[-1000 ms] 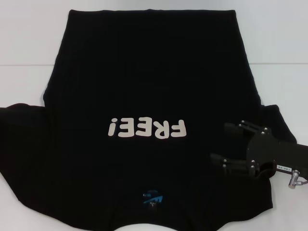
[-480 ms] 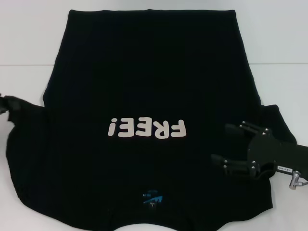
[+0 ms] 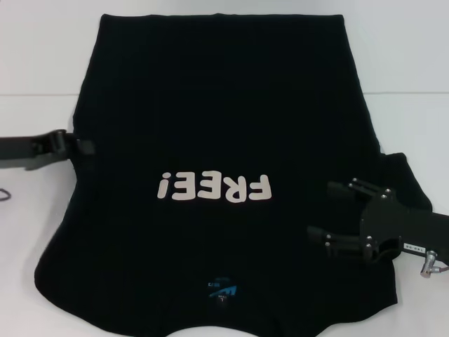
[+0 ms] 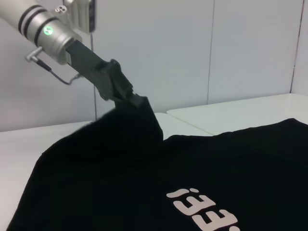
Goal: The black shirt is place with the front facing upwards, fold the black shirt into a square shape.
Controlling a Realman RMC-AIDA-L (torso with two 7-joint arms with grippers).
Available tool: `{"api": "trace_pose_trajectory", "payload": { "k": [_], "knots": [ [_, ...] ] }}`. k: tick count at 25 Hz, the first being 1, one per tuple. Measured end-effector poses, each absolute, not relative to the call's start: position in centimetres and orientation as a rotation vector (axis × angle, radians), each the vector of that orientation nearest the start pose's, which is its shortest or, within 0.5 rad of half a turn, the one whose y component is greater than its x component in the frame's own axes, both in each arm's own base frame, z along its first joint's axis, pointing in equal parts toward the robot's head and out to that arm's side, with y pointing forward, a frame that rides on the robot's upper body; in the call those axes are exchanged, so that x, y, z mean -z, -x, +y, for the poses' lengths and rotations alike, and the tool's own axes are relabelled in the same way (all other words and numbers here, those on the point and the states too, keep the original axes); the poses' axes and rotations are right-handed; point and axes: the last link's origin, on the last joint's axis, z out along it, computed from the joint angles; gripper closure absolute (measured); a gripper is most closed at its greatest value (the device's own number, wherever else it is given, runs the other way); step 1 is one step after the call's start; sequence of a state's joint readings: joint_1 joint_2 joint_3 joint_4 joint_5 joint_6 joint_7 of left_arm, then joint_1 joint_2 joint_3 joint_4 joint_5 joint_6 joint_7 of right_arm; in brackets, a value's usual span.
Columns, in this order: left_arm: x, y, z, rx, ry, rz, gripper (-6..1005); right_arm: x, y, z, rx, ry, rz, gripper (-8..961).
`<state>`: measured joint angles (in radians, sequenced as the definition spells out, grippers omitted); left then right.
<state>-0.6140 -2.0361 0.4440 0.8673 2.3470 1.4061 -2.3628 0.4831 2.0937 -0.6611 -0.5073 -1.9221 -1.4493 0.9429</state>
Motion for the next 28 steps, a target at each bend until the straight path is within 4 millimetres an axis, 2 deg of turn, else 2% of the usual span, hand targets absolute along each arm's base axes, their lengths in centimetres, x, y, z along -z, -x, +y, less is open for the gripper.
{"api": "trace_pose_trajectory", "payload": {
  "k": [3, 9, 12, 15, 17, 23, 28],
  "knots": [
    [-6.0, 29.6, 37.9, 0.583, 2.011, -1.692, 996, 2.4, -28.6, 31.6, -0.659, 2.612, 0.304, 9],
    [-2.2, 29.9, 37.6, 0.678, 1.986, -1.897, 973, 2.5, -28.8, 31.5, -0.658, 2.610, 0.311, 9],
    [-1.1, 29.5, 37.4, 0.765, 1.999, -1.937, 901, 2.4, -28.8, 31.5, -0.657, 2.610, 0.314, 8],
    [-1.0, 29.8, 37.1, 0.821, 1.982, -1.935, 829, 2.4, -28.8, 31.5, -0.656, 2.609, 0.316, 8],
    [-1.6, 30.7, 36.6, 0.844, 1.930, -1.951, 781, 2.4, -28.9, 31.5, -0.656, 2.609, 0.318, 8],
    [-4.0, 34.5, 35.4, 0.899, 1.706, -1.979, 509, 2.5, -28.8, 31.4, -0.658, 2.609, 0.321, 9],
    [-3.5, 35.9, 35.5, 0.850, 1.606, -1.964, 333, 2.4, -28.8, 31.5, -0.659, 2.608, 0.320, 9]
  ]
}}
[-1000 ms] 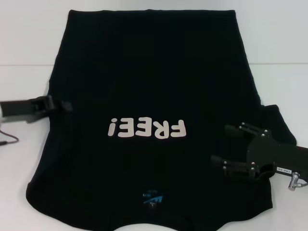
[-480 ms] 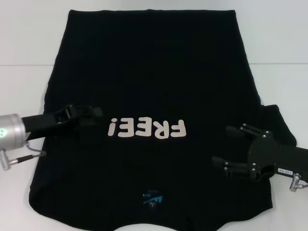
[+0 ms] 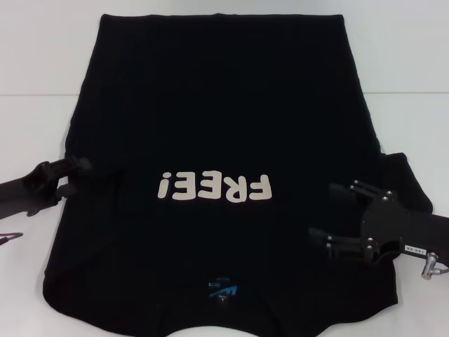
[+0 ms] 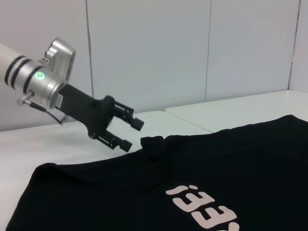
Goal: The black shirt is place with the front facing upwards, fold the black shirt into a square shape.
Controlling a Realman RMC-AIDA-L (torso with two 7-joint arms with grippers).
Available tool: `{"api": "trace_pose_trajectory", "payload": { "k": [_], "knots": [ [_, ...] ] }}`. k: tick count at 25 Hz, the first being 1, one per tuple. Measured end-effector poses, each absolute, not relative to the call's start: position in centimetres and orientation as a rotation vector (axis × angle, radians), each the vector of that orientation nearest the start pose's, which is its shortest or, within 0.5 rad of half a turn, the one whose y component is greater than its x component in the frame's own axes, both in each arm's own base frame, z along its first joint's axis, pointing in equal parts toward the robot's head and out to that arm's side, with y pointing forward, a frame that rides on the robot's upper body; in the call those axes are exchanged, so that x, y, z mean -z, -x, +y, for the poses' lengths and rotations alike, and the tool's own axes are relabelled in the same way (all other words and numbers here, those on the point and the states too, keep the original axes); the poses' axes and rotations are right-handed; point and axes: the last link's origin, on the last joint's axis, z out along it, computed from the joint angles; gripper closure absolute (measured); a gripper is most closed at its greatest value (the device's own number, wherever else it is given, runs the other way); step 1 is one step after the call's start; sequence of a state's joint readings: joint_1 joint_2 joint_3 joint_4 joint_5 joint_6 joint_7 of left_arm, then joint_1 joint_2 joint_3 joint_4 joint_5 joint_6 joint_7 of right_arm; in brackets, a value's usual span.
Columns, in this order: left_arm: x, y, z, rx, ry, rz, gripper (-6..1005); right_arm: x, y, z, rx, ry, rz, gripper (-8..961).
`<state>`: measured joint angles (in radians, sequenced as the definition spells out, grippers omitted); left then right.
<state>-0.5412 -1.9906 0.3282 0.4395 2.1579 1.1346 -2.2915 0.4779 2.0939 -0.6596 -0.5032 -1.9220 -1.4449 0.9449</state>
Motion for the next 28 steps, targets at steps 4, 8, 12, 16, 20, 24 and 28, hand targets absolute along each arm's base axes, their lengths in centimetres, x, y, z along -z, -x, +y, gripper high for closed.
{"api": "trace_pose_trajectory", "payload": {
  "k": [4, 8, 12, 16, 20, 24, 28],
  "knots": [
    [-2.8, 36.1, 36.1, -1.151, -2.189, 2.697, 270, 2.4, -28.8, 31.5, -0.659, 2.608, 0.319, 8],
    [-2.3, 36.1, 36.9, -1.162, -2.205, 2.751, 255, 2.4, -28.8, 31.5, -0.659, 2.608, 0.319, 8],
    [-2.1, 35.8, 37.5, -1.167, -2.229, 2.767, 255, 2.4, -28.8, 31.5, -0.658, 2.608, 0.320, 9],
    [-1.9, 35.5, 38.1, -1.166, -2.254, 2.778, 256, 2.4, -28.9, 31.5, -0.658, 2.607, 0.321, 8],
    [-1.6, 34.5, 38.7, -1.207, -2.251, 2.738, 257, 2.4, -28.9, 31.5, -0.658, 2.607, 0.322, 9],
    [-1.3, 32.8, 39.5, -1.319, -2.253, 2.631, 258, 2.4, -28.8, 31.5, -0.659, 2.608, 0.321, 9],
    [-0.9, 30.0, 39.4, -1.471, -2.253, 2.376, 259, 2.4, -28.9, 31.4, -0.658, 2.606, 0.324, 10]
  ]
}}
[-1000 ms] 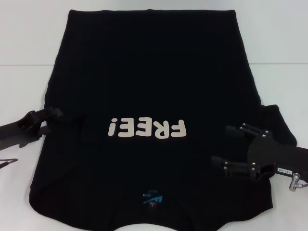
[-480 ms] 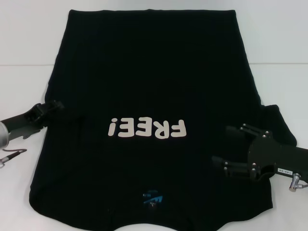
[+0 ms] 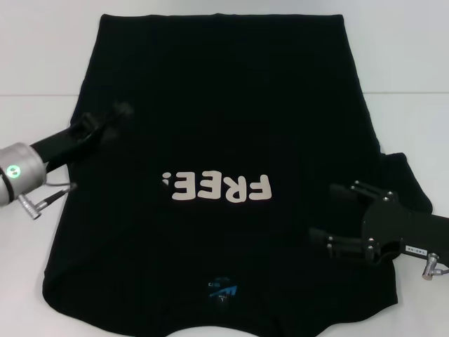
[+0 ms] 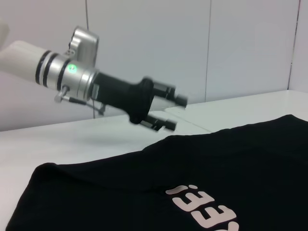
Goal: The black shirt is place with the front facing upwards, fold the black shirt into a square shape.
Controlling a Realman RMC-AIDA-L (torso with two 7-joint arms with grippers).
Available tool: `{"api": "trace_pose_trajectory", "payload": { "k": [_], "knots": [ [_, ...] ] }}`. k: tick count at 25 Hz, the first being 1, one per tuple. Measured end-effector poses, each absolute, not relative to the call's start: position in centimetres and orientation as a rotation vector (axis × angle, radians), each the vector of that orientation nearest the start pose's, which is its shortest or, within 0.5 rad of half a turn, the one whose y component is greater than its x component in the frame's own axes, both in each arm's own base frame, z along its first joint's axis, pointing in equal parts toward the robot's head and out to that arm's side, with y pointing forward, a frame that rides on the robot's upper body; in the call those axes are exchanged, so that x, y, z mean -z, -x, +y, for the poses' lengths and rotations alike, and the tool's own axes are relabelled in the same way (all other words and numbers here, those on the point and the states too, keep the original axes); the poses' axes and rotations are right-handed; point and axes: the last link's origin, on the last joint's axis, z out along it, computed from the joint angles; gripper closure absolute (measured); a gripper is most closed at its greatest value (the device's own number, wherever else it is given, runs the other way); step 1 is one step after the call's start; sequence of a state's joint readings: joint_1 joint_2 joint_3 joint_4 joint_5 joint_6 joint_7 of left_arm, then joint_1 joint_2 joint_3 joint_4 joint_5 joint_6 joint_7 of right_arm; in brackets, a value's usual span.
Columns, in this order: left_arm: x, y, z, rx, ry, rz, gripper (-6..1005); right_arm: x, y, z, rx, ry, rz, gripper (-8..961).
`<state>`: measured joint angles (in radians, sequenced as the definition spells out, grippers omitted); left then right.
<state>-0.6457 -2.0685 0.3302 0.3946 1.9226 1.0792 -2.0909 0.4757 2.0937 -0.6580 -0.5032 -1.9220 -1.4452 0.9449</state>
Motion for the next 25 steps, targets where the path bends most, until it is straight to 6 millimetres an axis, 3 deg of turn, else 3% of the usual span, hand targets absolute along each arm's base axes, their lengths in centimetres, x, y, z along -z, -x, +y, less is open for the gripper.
{"api": "trace_pose_trajectory", "payload": {
  "k": [3, 7, 14, 21, 23, 25],
  "knots": [
    [-1.2, 29.1, 38.8, -1.460, -2.294, 2.242, 260, 2.2, -29.1, 31.5, -0.663, 2.589, 0.335, 11],
    [-2.2, 29.1, 36.7, -1.388, -2.490, 1.974, 264, 1.5, -29.3, 31.7, -0.706, 2.539, 0.448, 10],
    [-3.2, 30.0, 31.9, -1.181, -2.915, 1.417, 255, -3.3, -30.1, 33.9, -0.731, 2.397, 0.966, 10],
    [-2.1, 30.5, 28.2, -1.101, -3.191, 0.860, 255, -9.4, -30.8, 36.2, -0.406, 2.195, 1.546, 9],
    [-2.1, 30.5, 28.0, -1.102, -3.200, 0.835, 254, -10.8, -31.0, 36.8, -0.243, 2.055, 1.738, 9],
    [-2.0, 30.6, 27.9, -1.101, -3.205, 0.825, 254, -11.2, -30.9, 37.0, -0.190, 2.018, 1.770, 10]
  ]
}}
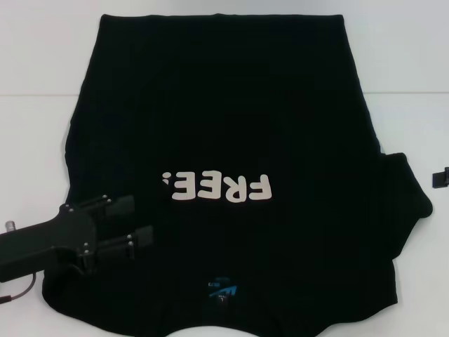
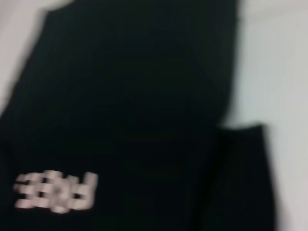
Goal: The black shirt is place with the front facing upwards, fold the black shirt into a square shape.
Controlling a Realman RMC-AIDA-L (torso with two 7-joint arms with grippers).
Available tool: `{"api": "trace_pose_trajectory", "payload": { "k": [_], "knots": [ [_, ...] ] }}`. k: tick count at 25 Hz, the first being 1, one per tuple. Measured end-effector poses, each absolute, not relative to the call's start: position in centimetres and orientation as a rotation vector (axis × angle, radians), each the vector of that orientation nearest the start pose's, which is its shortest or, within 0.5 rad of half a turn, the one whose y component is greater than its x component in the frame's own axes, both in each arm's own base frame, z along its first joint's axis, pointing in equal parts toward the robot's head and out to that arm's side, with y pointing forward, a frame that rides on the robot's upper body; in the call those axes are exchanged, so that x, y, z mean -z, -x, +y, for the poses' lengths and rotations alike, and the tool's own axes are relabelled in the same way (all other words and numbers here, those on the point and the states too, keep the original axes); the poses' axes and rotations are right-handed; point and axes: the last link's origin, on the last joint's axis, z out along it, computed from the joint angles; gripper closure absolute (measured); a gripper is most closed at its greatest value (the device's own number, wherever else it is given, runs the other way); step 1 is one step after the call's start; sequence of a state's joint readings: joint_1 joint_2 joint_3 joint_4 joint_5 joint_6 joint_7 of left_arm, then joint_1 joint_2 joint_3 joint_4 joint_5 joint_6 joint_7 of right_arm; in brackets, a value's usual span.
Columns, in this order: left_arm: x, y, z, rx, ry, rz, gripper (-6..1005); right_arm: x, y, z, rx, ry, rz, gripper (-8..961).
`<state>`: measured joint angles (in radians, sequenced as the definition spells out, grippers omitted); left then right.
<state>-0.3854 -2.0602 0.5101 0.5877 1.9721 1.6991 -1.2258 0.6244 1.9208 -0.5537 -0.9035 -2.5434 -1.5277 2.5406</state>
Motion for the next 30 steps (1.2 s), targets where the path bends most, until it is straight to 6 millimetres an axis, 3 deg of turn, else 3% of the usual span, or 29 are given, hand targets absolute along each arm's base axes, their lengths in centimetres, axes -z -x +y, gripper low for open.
{"api": "trace_pose_trajectory", "payload": {
  "k": [4, 9, 30],
  "knots": [
    [-1.7, 30.6, 28.0, 0.880, 2.568, -0.663, 254, -11.1, -30.2, 37.7, -0.097, 1.984, 1.793, 11],
    [-1.6, 30.5, 27.9, 0.883, 2.568, -0.664, 255, -8.9, -30.4, 37.9, -0.051, 2.005, 1.854, 13],
    [-1.8, 30.5, 28.1, 0.883, 2.562, -0.658, 259, -5.0, -29.9, 39.0, -0.059, 2.049, 1.875, 62]
  ]
}}
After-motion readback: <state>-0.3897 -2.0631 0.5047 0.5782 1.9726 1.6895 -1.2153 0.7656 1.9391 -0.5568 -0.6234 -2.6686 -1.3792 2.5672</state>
